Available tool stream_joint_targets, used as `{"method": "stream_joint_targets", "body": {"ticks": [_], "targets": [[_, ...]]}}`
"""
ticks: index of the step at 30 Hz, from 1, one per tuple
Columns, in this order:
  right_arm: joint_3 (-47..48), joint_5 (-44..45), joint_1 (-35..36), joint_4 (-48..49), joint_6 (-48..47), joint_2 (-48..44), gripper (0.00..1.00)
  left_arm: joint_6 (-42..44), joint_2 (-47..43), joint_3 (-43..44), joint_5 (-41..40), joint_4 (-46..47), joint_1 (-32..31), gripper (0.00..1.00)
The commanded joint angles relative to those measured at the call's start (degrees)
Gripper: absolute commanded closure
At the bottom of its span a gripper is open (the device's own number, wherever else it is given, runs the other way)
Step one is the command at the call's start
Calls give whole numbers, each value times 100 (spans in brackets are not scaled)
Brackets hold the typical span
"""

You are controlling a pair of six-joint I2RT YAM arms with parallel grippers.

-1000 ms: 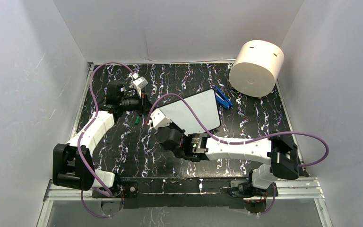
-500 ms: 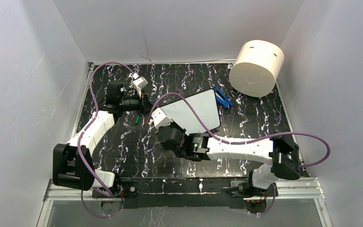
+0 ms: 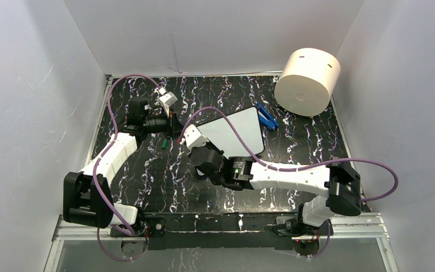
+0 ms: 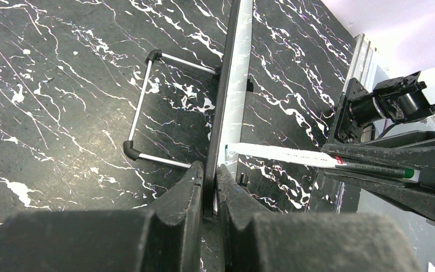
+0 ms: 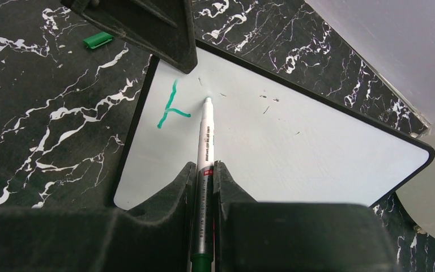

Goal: Write a sentence on the whiteboard

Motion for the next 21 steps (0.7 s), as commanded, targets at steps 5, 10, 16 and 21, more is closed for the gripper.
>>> {"method": "stream_joint_targets", "body": {"ticks": [5,10,16,21], "targets": [[165,-39,-26,393,-125,-107,100,170,128,74,-214,-284,-87,100],[197,-76,-24,408,-140,-88,100,168,117,75,-210,-284,-88,100],[219,17,-50,318,-125,-17,100,170,124,75,-199,-284,-86,100],[241,-56,-85,140,-42,-1,100,170,129,72,-204,-285,-93,100]]}}
